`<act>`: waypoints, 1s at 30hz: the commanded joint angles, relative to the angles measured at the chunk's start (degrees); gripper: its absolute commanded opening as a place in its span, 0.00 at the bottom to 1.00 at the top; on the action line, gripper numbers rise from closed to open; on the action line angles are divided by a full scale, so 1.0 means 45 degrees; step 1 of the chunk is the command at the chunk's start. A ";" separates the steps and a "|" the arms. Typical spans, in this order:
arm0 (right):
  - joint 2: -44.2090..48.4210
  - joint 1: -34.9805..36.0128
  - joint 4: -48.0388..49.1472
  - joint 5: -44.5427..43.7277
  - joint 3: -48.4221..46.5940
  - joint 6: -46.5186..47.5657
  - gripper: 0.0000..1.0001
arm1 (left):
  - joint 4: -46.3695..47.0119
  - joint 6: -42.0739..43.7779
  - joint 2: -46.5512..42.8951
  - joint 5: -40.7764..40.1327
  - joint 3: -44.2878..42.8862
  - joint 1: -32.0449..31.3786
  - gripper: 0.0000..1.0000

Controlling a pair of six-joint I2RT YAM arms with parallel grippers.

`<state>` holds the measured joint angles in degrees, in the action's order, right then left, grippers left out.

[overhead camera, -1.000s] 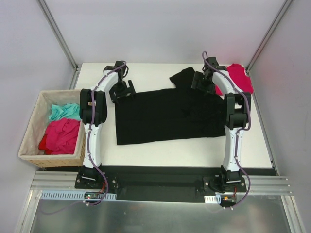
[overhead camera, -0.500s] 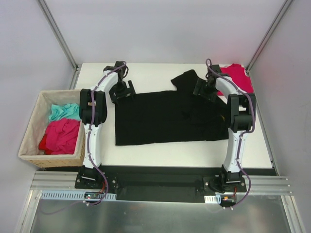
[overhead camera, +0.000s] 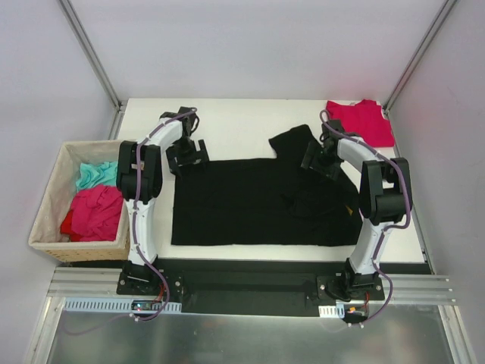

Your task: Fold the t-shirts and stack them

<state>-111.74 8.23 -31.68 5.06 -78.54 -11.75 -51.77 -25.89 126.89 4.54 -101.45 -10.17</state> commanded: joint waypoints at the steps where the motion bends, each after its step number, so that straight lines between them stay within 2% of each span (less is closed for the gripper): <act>1: 0.1528 0.0534 -0.0245 -0.0870 0.0987 -0.0241 0.82 | -0.0586 0.0499 -0.1399 -0.0285 0.1173 -0.0141 0.99; 9: 0.3151 0.1198 -0.0206 -0.1710 0.2453 -0.0260 0.83 | 0.0058 0.0558 -0.3275 -0.0363 0.3673 -0.0200 0.99; 17: 0.3992 0.1433 -0.0167 -0.2218 0.3509 -0.0221 0.83 | 0.0566 0.0480 -0.4330 -0.0285 0.5044 -0.0259 0.99; 20: 0.4109 0.1491 -0.0128 -0.2530 0.3082 -0.0163 0.83 | 0.0586 0.0460 -0.4311 -0.0266 0.4480 -0.0278 0.99; 24: 0.3603 0.1570 -0.0459 -0.2706 0.1540 0.0187 0.83 | 0.0431 0.0538 -0.3669 -0.0169 0.2454 -0.0278 0.99; 30: 0.1846 0.1589 -0.1123 -0.3507 -0.0570 0.0949 0.83 | -0.0116 0.0617 -0.1540 -0.0480 0.0301 -0.0278 0.99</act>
<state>-99.31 15.00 -34.11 -7.20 -75.61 -10.07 -49.65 -23.64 114.45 3.88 -95.61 -10.94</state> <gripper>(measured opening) 0.829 0.991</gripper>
